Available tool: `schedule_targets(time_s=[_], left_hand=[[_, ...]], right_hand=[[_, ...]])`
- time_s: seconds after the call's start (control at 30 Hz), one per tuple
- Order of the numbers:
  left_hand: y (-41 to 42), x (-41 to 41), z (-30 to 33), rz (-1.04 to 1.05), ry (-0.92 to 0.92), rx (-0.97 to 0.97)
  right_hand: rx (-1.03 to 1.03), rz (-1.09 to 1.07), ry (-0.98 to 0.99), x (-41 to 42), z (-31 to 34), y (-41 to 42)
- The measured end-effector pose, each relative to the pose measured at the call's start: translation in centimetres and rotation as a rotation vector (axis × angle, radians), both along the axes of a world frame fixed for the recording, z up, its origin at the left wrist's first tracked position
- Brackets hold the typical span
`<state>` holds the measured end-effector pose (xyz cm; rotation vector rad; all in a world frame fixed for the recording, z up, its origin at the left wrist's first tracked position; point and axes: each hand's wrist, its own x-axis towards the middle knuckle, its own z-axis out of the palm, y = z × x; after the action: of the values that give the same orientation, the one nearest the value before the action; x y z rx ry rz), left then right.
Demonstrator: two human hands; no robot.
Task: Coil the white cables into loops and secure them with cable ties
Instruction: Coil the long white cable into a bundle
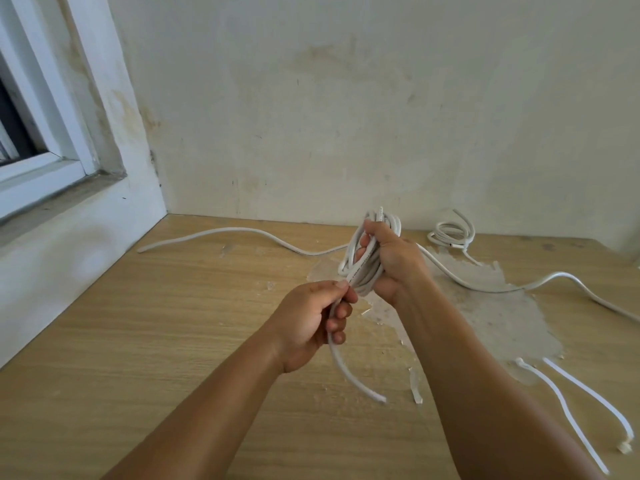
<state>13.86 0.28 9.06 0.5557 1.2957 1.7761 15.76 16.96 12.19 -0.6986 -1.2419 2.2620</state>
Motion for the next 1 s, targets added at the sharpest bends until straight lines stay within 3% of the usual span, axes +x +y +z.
schedule_targets(time_s=[0.2, 0.4, 0.47, 0.53, 0.67, 0.73, 0.87, 0.93, 1.0], left_hand=[[-1.4, -2.2, -0.4, -0.206, 0.489, -0.112], [-1.8, -3.4, -0.7, -0.358, 0.699, -0.227], [-1.9, -3.5, -0.5, -0.401, 0.839, -0.346], [-1.9, -3.9, -0.7, -0.310, 1.075, -0.479], [-1.1, -5.0, -1.3, 0.276, 1.440, -0.449], [-0.5, -4.9, -1.0, 0.483, 1.409, -0.513], [-0.4, -4.0, -0.8, 0.577, 1.202, -0.529], [-0.4, -3.9, -0.9, 0.591, 1.012, -0.466], [0.0, -4.2, -0.8, 0.597, 0.641, -0.355]], right_hand=[[-0.164, 0.044, 0.095, 0.5, 0.5, 0.5], [-0.227, 0.071, 0.162, 0.9, 1.0, 1.3], [-0.254, 0.097, 0.197, 1.1, 1.4, 1.7], [-0.276, 0.124, 0.222, 1.5, 1.7, 2.1], [-0.320, 0.175, 0.241, 2.0, 1.5, 2.0], [-0.345, 0.201, 0.256, 2.0, 1.2, 1.8], [-0.349, 0.247, 0.275, 1.8, 0.6, 1.3], [-0.342, 0.264, 0.281, 1.8, 0.3, 0.9], [-0.342, 0.274, 0.287, 1.7, -0.2, 0.4]])
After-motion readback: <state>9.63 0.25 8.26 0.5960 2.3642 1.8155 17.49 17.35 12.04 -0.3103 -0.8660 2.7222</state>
